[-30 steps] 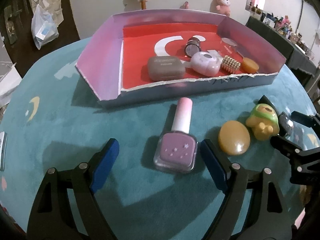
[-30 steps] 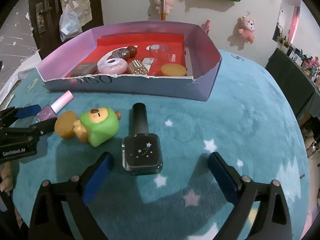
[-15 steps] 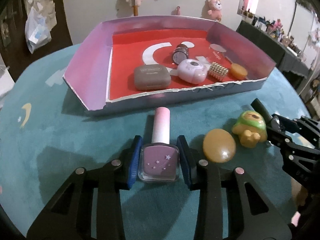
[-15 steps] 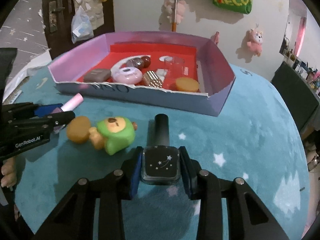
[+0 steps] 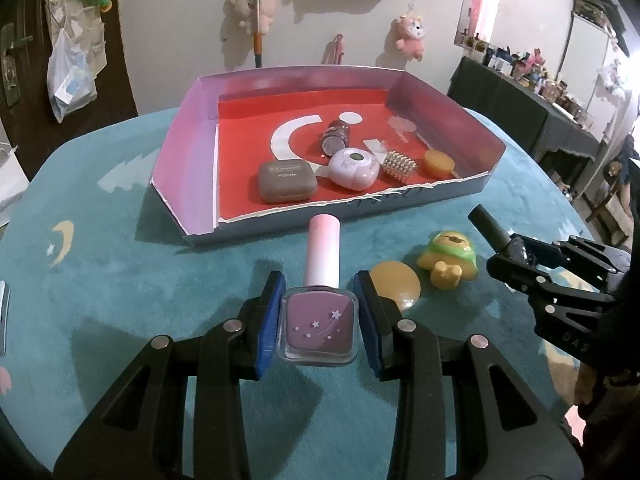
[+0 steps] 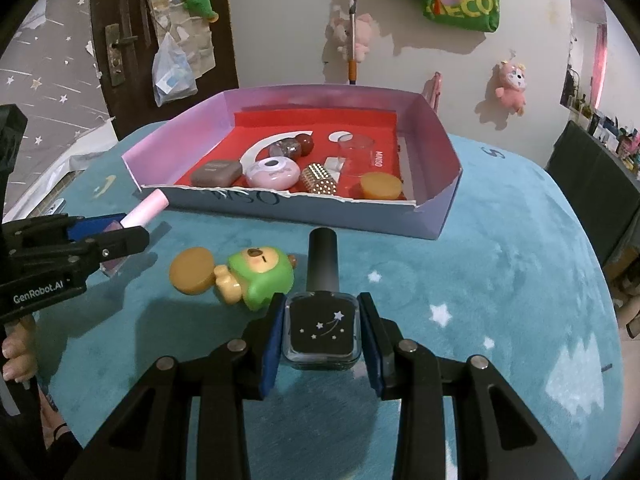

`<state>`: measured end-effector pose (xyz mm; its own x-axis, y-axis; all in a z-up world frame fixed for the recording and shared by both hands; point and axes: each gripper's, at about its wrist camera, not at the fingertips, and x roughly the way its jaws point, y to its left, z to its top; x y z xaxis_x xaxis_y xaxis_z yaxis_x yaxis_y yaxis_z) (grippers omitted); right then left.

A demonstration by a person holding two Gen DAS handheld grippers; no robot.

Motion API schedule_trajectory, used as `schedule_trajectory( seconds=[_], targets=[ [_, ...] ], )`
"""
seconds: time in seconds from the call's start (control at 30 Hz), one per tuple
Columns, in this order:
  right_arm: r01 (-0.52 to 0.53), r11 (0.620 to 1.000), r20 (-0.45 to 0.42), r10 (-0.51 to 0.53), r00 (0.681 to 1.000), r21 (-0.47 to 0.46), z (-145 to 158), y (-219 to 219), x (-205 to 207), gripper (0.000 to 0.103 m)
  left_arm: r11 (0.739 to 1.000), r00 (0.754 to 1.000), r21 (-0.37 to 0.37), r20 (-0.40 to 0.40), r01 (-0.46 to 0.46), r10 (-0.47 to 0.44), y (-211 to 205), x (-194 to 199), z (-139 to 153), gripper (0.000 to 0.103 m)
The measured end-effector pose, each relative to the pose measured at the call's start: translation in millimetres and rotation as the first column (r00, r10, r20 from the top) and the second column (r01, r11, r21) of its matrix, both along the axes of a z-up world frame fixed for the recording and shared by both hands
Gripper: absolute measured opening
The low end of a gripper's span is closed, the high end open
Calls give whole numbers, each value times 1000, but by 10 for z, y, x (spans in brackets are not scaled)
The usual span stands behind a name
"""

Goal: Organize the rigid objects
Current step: 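Carry both nail polish bottles into the red box and lower them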

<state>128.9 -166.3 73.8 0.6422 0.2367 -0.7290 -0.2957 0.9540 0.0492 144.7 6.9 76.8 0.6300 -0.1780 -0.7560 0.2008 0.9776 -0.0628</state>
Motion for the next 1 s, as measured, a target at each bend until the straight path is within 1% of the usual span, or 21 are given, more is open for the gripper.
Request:
schedule_trajectory(
  seconds=[0.1,0.2,0.3,0.4,0.47,0.53,0.6,0.77,0.9,1.0],
  targets=[
    [-3,1000,8,3,1000,7,32,4,-13,38,1000,1000,-9,2,3,-3,-1,-18,32,34],
    [-11,1000,19,10,1000,26,133,2,-15,37,1000,1000,-25,6,15,-15,-21,-10,131,34],
    [-32,997,26,31,999,71,366,5,106,37,998,999,-53,16,39,-38,-24,108,316,34],
    [-51,994,47,47,998,92,594,44,278,37,997,999,-63,22,39,-38,-8,365,486,34],
    [-64,991,51,59,997,118,756,86,486,37,998,999,-58,16,40,-39,-11,525,540,34],
    [-70,988,50,64,997,136,836,135,648,37,997,999,-57,1,43,-43,-15,732,564,34],
    [-68,986,35,63,997,150,889,201,907,37,998,999,-52,-26,45,-46,-32,952,549,34],
    [-52,991,-6,53,999,125,826,353,1433,37,998,993,-45,-102,47,-51,-82,1429,399,34],
    [-19,993,-83,29,996,116,659,401,1920,38,999,987,-22,-159,27,-31,-100,1741,242,34],
    [-2,994,-135,16,991,106,516,407,2152,37,1000,983,3,-184,18,-17,-120,1899,142,34]
  ],
)
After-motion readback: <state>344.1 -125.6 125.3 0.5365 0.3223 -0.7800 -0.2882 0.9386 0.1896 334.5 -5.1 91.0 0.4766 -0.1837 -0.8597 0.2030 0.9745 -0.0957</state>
